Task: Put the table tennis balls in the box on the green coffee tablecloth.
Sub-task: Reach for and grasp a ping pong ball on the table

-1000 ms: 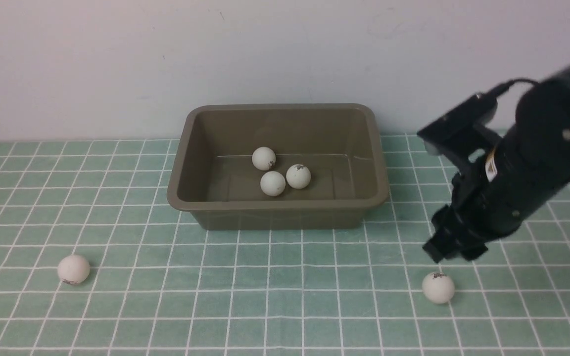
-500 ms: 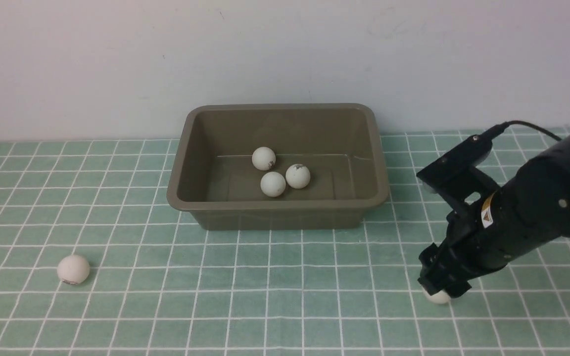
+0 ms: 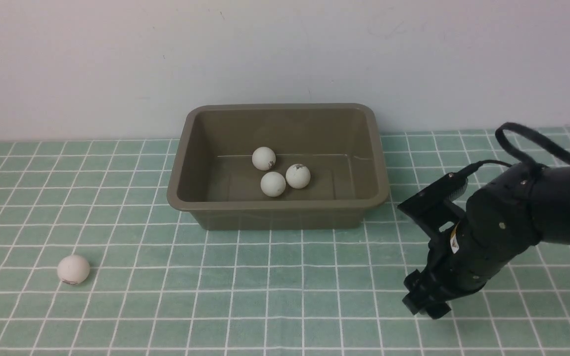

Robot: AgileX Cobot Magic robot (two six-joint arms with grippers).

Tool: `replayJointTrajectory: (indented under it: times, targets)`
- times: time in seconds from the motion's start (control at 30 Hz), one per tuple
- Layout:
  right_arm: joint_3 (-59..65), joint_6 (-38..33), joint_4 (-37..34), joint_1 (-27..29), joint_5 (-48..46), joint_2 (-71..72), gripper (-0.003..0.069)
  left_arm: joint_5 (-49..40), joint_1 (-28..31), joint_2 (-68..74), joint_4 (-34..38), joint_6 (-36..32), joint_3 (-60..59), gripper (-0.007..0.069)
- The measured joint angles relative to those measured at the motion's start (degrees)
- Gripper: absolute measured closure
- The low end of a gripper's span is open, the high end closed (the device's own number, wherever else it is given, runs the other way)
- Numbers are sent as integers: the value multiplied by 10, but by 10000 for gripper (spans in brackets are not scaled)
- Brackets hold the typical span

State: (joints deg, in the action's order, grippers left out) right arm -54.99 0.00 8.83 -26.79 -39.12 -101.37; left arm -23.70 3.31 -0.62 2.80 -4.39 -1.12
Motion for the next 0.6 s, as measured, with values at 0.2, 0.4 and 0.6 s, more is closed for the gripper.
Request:
replayJointTrajectory:
  times: [0.2, 0.4, 0.6]
  targets:
    - [0, 23, 25, 0, 6, -14, 163, 0, 0, 0, 0, 0, 0, 629]
    - [0, 43, 49, 0, 2, -13, 298, 0, 0, 0, 0, 0, 0, 629]
    - [-28, 49, 66, 0, -50, 45, 298, 0, 0, 0, 0, 0, 0, 629]
